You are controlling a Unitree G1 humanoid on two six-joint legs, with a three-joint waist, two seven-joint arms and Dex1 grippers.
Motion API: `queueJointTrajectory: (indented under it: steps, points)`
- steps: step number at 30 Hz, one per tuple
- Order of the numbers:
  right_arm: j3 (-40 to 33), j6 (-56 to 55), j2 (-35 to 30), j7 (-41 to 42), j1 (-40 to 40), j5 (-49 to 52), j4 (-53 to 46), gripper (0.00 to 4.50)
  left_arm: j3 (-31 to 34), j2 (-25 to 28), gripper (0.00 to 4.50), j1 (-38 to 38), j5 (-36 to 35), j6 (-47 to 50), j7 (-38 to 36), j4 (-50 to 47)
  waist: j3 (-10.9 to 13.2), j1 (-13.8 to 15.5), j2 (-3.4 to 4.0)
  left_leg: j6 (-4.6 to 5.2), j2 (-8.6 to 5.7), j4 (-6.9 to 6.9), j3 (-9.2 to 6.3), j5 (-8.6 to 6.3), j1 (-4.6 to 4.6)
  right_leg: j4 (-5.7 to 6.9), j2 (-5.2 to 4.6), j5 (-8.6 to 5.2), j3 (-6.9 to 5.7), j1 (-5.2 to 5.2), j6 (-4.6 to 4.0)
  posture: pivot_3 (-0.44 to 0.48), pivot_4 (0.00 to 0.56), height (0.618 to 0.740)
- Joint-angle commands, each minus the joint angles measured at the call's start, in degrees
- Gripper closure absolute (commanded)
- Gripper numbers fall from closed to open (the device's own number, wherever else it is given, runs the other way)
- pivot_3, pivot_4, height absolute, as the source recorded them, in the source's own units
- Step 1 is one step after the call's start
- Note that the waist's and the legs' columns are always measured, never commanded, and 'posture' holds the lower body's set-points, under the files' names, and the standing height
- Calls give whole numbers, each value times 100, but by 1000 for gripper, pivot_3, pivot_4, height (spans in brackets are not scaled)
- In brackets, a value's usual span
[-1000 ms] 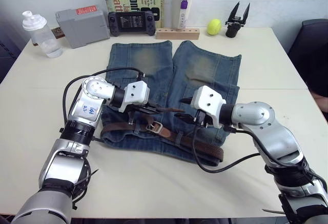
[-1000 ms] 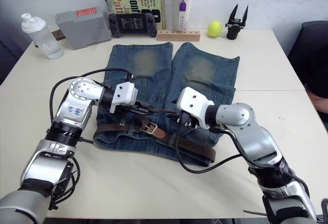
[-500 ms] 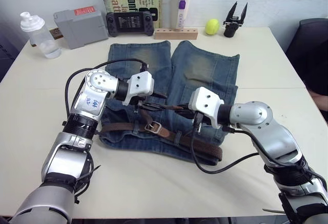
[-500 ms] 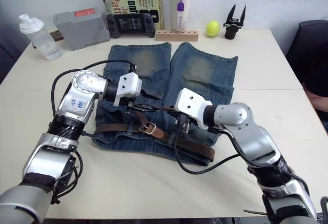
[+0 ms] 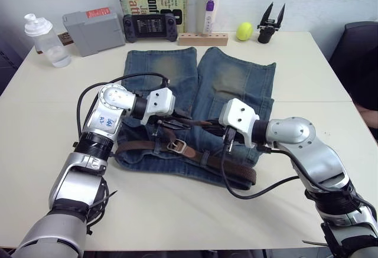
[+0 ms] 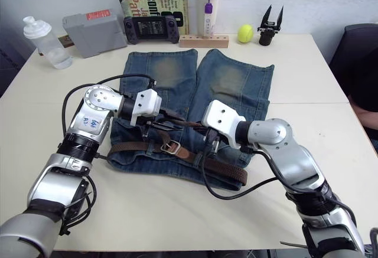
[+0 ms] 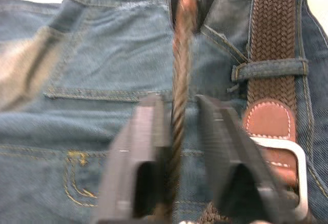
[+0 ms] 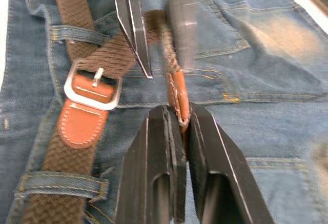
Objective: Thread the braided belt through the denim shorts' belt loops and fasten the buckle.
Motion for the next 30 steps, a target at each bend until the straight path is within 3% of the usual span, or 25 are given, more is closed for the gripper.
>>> queueJointTrajectory:
  steps: [1,11,13,18,26,29,30]
  points:
    - [-186,-14,-35,-6,15,129,-178,4500,18,-83,4440,-185,-96,-110,-128,6,0,1,0,0,0,1,0,0,0,1,0,0,0,0,0,0,150,713]
    - [-100,-3,13,-52,70,135,-185,4500,149,-235,4440,-320,-155,-47,-22,59,0,-3,0,7,2,30,1,-4,-4,17,0,0,1,0,0,0,150,713]
    - [-100,-13,13,-58,69,132,-185,4500,244,-276,3623,-360,-370,410,-95,12,0,1,0,9,2,36,0,-6,-6,21,0,0,2,0,0,0,150,713]
    - [-103,5,7,-55,60,145,-207,4500,212,-285,1825,-319,-298,256,-90,-79,0,-6,0,12,-2,48,-6,-7,-22,27,0,0,2,-6,0,0,150,713]
    - [-115,18,-14,-56,56,162,-219,4500,155,-253,1825,-339,-214,72,-195,50,0,0,0,11,-1,52,-1,-7,-23,37,5,0,1,-12,0,0,150,713]
    - [-117,25,-16,-67,53,172,-225,4500,153,-250,2598,-349,-202,48,-193,87,0,-1,0,11,-1,52,-1,-7,-23,37,5,0,1,-13,0,0,150,713]
    - [-122,26,-14,-72,50,175,-227,4500,131,-230,3127,-334,-205,20,-271,82,0,-1,0,11,-1,52,-1,-7,-23,38,5,0,1,-13,0,0,150,713]
